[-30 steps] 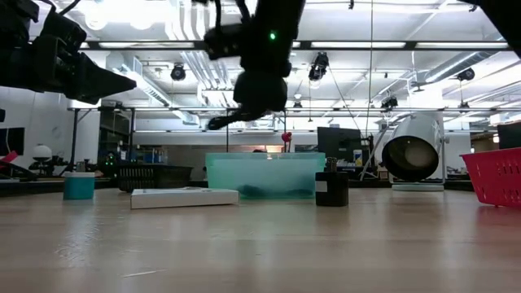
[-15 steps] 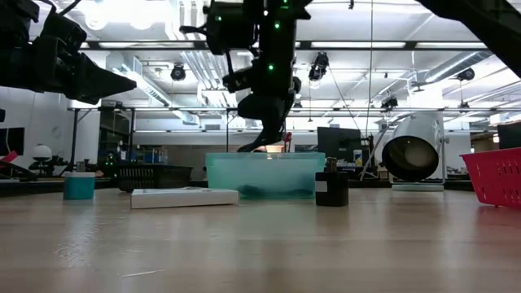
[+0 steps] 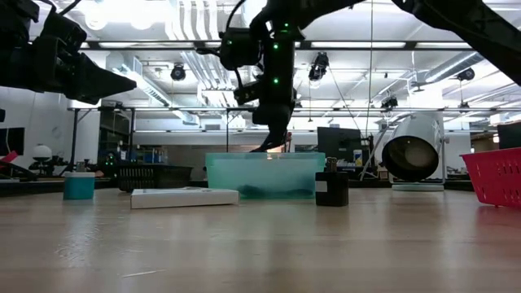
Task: Pick and place items into bin
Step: Put the black charger cable into the green bin, then put the black charger adapter into the red bin
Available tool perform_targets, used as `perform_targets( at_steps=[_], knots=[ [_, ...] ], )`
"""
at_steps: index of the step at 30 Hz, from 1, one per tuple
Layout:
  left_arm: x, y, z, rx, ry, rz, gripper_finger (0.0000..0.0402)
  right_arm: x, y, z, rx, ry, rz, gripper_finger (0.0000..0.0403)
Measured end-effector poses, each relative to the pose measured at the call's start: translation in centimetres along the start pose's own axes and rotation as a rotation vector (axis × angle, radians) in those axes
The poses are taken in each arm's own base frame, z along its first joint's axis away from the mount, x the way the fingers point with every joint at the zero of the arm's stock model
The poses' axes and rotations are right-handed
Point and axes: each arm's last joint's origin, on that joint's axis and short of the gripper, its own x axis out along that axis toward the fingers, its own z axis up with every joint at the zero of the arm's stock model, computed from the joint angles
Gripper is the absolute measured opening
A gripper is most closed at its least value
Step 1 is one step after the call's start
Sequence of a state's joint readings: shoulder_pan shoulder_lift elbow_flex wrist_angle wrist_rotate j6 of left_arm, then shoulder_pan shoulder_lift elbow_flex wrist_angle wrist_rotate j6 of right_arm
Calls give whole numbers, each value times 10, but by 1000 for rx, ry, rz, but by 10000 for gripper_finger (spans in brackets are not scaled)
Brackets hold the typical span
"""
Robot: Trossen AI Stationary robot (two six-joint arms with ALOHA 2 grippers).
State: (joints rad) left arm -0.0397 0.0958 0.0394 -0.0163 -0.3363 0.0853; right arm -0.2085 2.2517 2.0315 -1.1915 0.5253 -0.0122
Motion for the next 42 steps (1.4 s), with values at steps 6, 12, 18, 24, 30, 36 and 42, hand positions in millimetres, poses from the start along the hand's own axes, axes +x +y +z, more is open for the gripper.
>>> perform_targets(
  at_steps=[6,12,18,24,30,36,42],
  knots=[
    [0,0,0,0,0,0,10,12,-16,3,-56,-31,163,59],
    [0,0,0,0,0,0,10,19,-29,4,-76,-53,199,59],
    [0,0,0,0,0,0,10,23,-36,4,-113,-59,192,65],
    [0,0,0,0,0,0,10,24,-39,6,-93,-77,187,105],
    [0,0,0,0,0,0,10,24,-39,6,-92,-80,186,132],
    [0,0,0,0,0,0,10,24,-39,6,-90,-81,178,152],
    [0,0,0,0,0,0,10,21,-40,8,-84,-91,174,156]
  ],
)
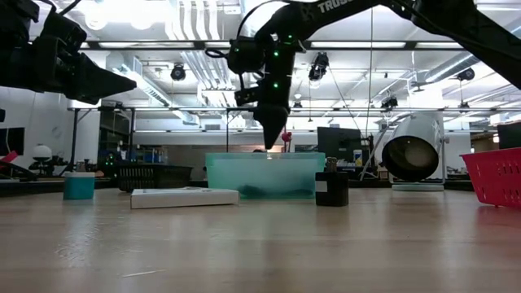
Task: Pick and place items into bin
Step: Put the black charger adapter into the red bin
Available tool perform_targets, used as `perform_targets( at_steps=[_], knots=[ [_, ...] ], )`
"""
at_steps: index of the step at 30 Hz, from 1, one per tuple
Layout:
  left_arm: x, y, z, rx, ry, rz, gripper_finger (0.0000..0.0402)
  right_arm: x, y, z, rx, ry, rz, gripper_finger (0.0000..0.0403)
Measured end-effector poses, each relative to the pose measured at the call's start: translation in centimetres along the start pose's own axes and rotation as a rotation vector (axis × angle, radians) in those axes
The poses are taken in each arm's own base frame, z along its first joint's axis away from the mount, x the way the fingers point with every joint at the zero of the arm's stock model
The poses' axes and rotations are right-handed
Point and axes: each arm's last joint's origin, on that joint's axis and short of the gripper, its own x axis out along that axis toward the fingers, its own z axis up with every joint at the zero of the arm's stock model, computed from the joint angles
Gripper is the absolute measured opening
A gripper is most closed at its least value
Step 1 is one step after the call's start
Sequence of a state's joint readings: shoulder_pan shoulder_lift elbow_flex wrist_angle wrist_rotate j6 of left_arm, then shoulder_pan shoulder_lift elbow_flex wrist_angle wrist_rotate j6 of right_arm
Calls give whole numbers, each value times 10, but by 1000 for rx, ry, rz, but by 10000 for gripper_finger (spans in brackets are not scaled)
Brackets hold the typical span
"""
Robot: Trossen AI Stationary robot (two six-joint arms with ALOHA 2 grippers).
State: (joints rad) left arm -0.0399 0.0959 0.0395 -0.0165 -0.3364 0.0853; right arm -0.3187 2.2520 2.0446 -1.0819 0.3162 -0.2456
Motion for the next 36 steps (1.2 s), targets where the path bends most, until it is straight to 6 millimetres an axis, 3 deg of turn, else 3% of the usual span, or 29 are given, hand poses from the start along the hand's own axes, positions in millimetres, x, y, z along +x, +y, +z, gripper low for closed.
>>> perform_targets(
  at_steps=[6,13,19,29,36],
  knots=[
    [0,0,0,0,0,0,10,-12,2,1,47,8,26,148],
    [0,0,0,0,0,0,10,-26,20,2,-38,3,245,146],
    [0,0,0,0,0,1,10,-40,55,0,-335,-68,615,143],
    [0,0,0,0,0,0,10,-64,117,-3,-532,-50,656,143],
    [0,0,0,0,0,1,10,-79,144,-10,-604,-14,671,139]
  ],
)
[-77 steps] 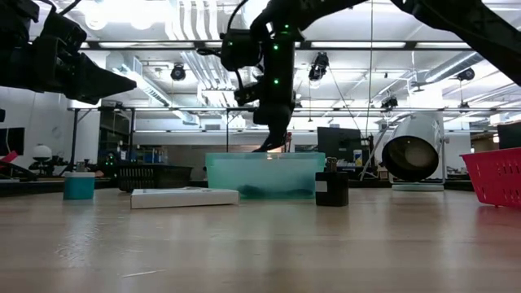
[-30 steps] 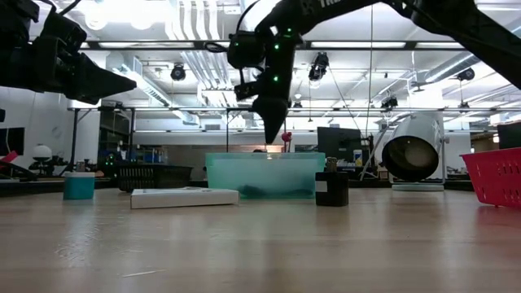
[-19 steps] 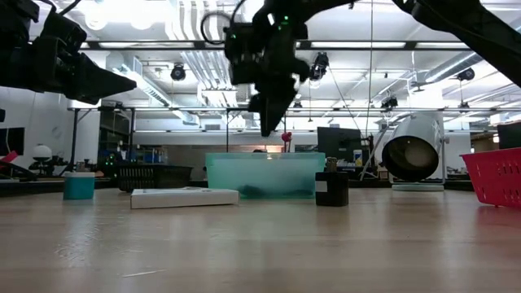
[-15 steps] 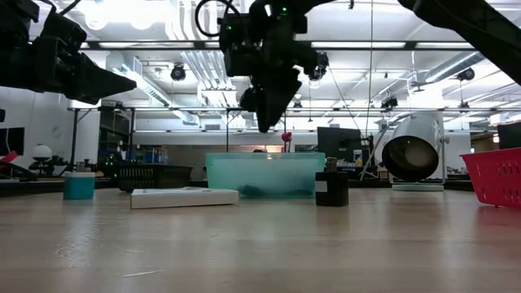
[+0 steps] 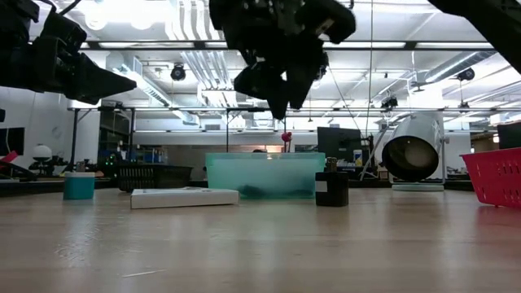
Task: Pick and place items into bin
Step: Put the black charger adapter into the red bin
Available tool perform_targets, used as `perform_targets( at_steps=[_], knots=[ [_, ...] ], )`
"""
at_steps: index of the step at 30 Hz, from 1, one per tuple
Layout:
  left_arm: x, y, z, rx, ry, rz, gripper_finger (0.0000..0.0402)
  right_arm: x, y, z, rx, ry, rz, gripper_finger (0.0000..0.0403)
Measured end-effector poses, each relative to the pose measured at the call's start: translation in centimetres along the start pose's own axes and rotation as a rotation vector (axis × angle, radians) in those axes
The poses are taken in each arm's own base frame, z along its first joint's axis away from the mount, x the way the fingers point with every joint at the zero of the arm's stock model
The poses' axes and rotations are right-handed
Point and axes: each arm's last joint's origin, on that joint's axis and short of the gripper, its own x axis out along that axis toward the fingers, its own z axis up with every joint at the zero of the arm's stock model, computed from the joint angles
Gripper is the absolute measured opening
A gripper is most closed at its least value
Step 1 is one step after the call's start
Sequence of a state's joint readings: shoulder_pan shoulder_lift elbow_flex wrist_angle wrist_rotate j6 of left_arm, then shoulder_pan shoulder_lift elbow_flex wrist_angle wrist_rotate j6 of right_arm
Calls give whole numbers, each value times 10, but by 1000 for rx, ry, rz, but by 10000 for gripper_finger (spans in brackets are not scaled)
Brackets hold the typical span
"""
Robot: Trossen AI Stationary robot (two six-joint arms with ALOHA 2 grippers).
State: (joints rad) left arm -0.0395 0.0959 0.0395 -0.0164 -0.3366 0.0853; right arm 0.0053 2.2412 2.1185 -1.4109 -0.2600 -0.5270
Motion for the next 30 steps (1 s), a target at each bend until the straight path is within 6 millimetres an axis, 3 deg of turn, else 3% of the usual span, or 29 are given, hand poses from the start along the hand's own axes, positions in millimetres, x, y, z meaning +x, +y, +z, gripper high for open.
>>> perform_targets(
  at_steps=[9,15,24,30],
  knots=[
    [0,0,0,0,0,0,10,4,19,16,-10,-48,-31,126],
    [0,0,0,0,0,0,10,12,34,26,66,2,-209,123],
    [0,0,0,0,0,0,10,35,69,35,24,52,-201,123],
    [0,0,0,0,0,0,10,34,97,36,9,34,-177,123]
  ],
)
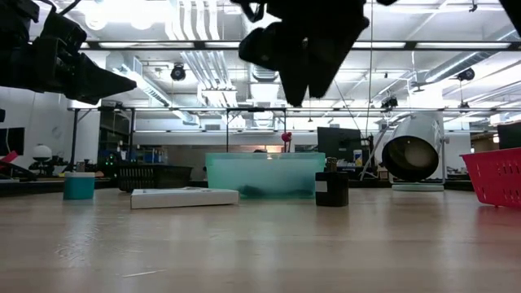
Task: Pick and place items into bin
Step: Put the black charger adapter into the red bin
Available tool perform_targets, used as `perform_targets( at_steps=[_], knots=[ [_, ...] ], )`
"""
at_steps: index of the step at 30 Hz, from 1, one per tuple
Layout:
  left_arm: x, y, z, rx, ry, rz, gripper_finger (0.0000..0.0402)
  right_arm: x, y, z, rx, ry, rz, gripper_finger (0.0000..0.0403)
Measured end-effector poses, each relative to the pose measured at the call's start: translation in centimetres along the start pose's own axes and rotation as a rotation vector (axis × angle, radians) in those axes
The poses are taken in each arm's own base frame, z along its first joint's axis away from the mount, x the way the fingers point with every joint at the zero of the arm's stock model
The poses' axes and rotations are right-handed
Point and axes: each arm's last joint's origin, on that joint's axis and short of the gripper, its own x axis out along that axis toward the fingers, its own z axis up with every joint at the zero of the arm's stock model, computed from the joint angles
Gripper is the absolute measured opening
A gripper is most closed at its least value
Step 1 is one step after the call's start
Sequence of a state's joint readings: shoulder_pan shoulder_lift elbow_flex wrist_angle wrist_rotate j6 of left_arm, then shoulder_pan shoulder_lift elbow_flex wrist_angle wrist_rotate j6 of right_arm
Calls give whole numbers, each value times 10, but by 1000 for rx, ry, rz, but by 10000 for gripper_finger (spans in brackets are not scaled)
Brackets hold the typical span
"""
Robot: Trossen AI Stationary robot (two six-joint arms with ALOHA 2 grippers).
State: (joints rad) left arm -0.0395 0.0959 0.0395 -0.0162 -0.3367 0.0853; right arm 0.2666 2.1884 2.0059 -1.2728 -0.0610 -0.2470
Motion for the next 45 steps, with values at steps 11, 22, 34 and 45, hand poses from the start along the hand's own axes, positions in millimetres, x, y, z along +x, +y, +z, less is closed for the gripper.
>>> perform_targets(
  at_steps=[11,22,34,45],
  knots=[
    [0,0,0,0,0,-1,10,13,-5,32,51,-482,-103,123],
    [0,0,0,1,2,0,10,-1,-14,-13,97,-763,-252,90],
    [1,0,0,2,6,1,10,-17,0,-117,-81,-621,-538,73],
    [1,0,0,2,6,0,10,-8,4,-135,-120,-583,-530,151]
  ],
)
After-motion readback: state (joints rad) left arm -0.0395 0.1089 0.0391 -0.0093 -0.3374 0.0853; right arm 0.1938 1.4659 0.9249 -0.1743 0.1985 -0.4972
